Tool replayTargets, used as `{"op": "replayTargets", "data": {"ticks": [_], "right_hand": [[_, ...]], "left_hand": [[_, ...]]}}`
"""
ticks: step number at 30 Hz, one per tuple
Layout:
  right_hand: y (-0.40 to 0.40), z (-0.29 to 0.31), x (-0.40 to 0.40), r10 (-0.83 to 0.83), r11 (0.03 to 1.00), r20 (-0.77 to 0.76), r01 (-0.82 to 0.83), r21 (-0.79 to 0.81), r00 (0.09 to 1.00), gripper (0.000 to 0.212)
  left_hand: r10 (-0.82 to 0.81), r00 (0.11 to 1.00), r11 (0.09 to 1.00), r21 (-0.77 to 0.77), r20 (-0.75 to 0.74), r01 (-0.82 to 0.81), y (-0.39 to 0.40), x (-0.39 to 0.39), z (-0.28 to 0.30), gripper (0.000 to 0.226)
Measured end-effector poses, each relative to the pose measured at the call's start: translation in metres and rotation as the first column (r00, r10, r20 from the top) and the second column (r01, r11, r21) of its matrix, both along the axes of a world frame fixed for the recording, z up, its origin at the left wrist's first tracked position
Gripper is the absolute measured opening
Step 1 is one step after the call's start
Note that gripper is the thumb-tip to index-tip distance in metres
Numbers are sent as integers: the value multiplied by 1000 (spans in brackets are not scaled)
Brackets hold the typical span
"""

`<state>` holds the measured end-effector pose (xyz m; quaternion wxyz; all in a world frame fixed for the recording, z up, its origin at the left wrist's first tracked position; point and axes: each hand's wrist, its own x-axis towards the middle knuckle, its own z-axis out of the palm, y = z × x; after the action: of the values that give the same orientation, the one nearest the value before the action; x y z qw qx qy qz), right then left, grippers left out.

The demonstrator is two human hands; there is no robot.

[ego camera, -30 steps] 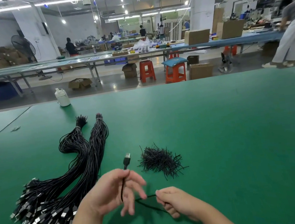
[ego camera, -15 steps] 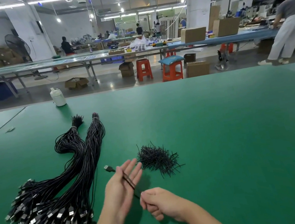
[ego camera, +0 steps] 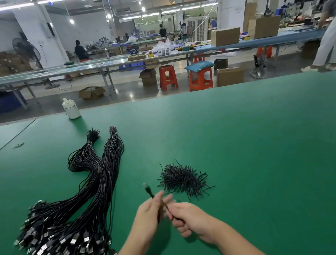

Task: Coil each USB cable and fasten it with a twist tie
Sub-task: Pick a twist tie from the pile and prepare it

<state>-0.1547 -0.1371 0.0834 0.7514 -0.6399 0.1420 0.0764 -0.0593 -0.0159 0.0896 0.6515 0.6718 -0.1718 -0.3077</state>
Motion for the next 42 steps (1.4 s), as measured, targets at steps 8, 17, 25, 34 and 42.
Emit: {"op": "replayTargets", "data": {"ticks": [8, 17, 25, 34, 42], "right_hand": [[10, -18, -8, -112, 957, -53, 122, 263, 992, 34], [-6, 5, 5, -165, 978, 7, 163, 132, 986, 31], [15, 10, 2, -50, 981, 43, 57, -184, 998, 31], [15, 2, 0, -58, 865, 5, 53, -499, 998, 30], [8, -2, 1, -200, 979, 86, 196, 58, 976, 36]], "left_hand": [[-196, 904, 865, -500, -380, -23, 9, 23, 15, 34], [-587, 806, 739, 459, 80, 492, 14, 14, 22, 35], [30, 951, 943, -307, -308, -130, -18, 16, -4, 37], [53, 925, 938, -300, -375, -176, -20, 10, -5, 33], [-76, 882, 940, -328, -464, -91, -18, 7, 1, 32]]}}
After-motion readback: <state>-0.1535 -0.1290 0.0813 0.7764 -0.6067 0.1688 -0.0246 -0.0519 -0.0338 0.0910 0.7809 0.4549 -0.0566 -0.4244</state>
